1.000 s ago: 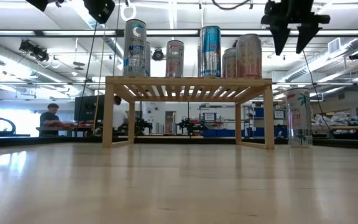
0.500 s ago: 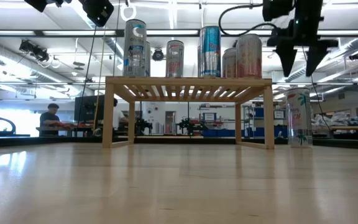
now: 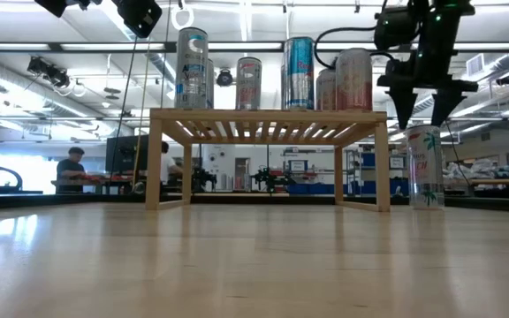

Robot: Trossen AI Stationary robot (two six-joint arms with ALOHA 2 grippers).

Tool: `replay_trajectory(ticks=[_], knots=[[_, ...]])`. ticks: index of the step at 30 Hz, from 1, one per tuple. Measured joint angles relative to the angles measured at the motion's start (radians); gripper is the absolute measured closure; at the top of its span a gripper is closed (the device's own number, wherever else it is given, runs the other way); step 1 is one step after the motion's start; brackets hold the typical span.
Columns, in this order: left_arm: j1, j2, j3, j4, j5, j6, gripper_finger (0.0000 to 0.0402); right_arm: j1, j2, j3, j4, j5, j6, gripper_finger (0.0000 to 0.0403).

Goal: Place canned beverage on shelf
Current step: Put the white-pink soda can on the shelf aligned with the other white-pink soda

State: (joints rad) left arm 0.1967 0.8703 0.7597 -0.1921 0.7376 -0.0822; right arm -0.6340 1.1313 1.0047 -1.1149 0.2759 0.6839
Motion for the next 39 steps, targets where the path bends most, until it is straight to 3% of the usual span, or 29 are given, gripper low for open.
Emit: replay_trajectory(ticks=[16, 25, 33, 39], knots=[[0.000, 0.000, 0.000, 0.000, 0.000, -0.001, 0.0084, -0.023, 0.000, -0.049, 0.017, -0.016, -0.058, 0.0057], [0.000, 0.000, 0.000, 0.000, 0.000, 0.000, 0.0084, -0.023, 0.001, -0.049, 0.015, -0.014, -0.098, 0.0139], [0.000, 0.000, 0.000, 0.000, 0.000, 0.000, 0.0084, -0.023, 0.001, -0.043, 0.010, -0.027, -0.144, 0.0141], [0.000, 0.000, 0.000, 0.001, 0.000, 0.000, 0.0084, -0.023, 0.003, 0.053, -0.064, -0.044, -0.187, 0.0141]])
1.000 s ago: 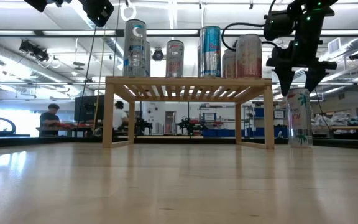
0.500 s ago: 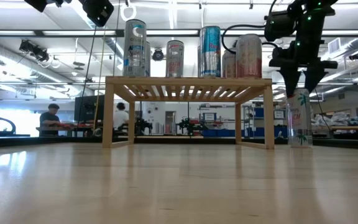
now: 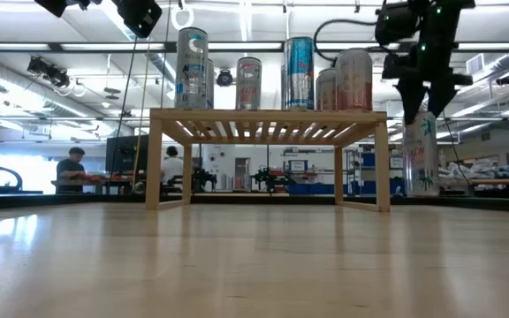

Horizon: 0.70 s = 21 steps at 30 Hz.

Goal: Place canned beverage on shelf
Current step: Put the white-pink soda can on the shelf aligned with the other white-pink soda

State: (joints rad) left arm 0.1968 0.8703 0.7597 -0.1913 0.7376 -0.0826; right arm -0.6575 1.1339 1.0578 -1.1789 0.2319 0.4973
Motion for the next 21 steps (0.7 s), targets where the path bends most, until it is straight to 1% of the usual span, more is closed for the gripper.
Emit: replay_trajectory(ticks=[8, 16, 18, 21], knots=[[0.000, 0.000, 0.000, 0.000, 0.000, -0.004, 0.0084, 0.000, -0.001, 0.175, -0.169, 0.033, -0.029, 0.0141], [0.000, 0.000, 0.000, 0.001, 0.000, -0.037, 0.0084, 0.000, -0.001, 0.375, -0.355, 0.028, -0.031, 0.0141], [0.000, 0.000, 0.000, 0.004, 0.000, -0.037, 0.0084, 0.000, -0.003, 0.424, -0.380, 0.006, -0.041, 0.0141], [0.003, 0.000, 0.000, 0.009, -0.013, -0.041, 0.0084, 0.001, -0.006, 0.472, -0.394, -0.074, -0.059, 0.0141]])
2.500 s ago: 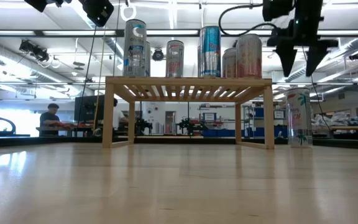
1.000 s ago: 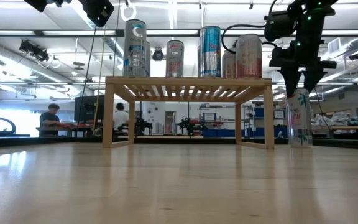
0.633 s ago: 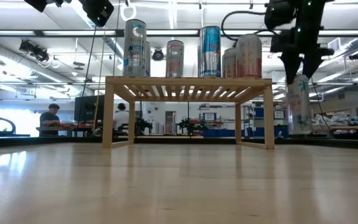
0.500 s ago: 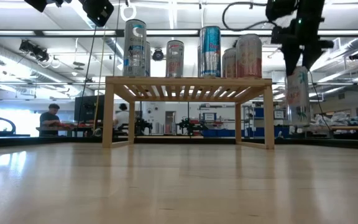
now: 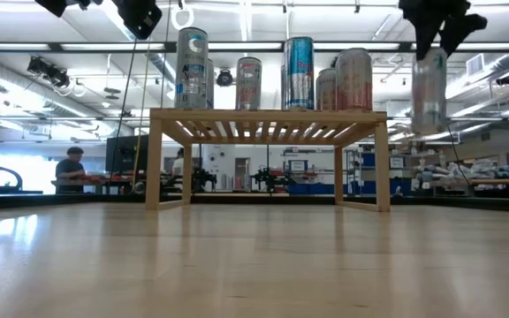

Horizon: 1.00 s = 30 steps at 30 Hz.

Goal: Place canned beverage on shelf
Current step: Put the white-pink soda can on the shelf aligned with the other white-pink soda

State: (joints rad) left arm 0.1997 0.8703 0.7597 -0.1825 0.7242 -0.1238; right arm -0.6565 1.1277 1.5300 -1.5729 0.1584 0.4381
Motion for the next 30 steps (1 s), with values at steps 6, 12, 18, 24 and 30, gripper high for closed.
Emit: replay_trajectory(ticks=[6, 12, 18, 24, 30], knots=[[0.000, 0.000, 0.000, 0.043, -0.050, -0.052, 0.0084, 0.035, -0.004, 0.041, 0.001, -0.134, -0.023, 0.0141], [0.000, 0.000, 0.000, 0.108, -0.051, -0.103, 0.0084, 0.113, -0.003, 0.041, 0.001, -0.215, -0.020, 0.0141], [0.000, 0.000, 0.000, 0.131, -0.056, -0.128, 0.0084, 0.232, -0.003, 0.041, 0.001, -0.234, 0.038, 0.0141], [0.000, 0.000, 0.000, 0.132, -0.077, -0.128, 0.0084, 0.369, 0.006, 0.041, 0.002, -0.230, 0.142, 0.0141], [0.000, 0.000, 0.000, 0.132, -0.105, -0.128, 0.0084, 0.503, 0.066, 0.041, 0.074, -0.195, 0.196, 0.0141]])
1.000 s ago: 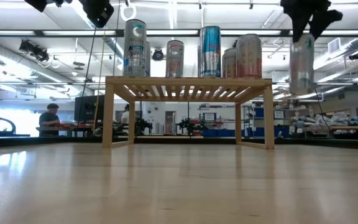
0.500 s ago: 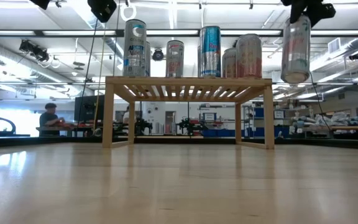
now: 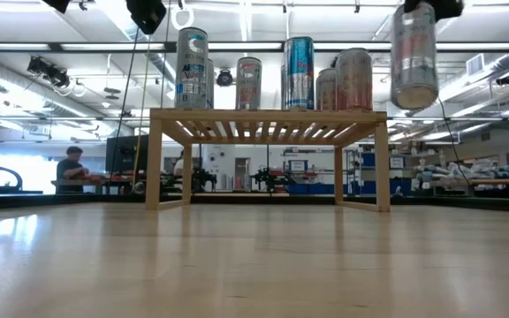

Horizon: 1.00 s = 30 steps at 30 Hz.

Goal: Place canned beverage on shelf
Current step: Put the white-pink soda can on the shelf aligned with the other white-pink soda

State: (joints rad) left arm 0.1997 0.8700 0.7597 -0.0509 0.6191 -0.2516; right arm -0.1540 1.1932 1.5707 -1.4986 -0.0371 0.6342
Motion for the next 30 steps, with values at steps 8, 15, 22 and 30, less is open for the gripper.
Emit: replay_trajectory(ticks=[8, 15, 22, 30], knots=[[0.000, 0.000, 0.000, 0.000, -0.022, 0.000, 0.0084, 0.096, 0.128, 0.000, 0.166, 0.014, -0.072, 0.0141], [0.000, 0.000, 0.000, -0.001, -0.022, -0.016, 0.0084, 0.102, 0.238, 0.000, 0.209, 0.051, -0.136, 0.0141], [0.000, 0.000, 0.000, -0.001, -0.022, -0.026, 0.0084, 0.104, 0.320, 0.000, 0.280, 0.001, -0.214, 0.0141], [0.000, 0.000, 0.000, -0.005, -0.023, -0.026, 0.0084, 0.112, 0.356, 0.050, 0.325, -0.040, -0.223, 0.0141]])
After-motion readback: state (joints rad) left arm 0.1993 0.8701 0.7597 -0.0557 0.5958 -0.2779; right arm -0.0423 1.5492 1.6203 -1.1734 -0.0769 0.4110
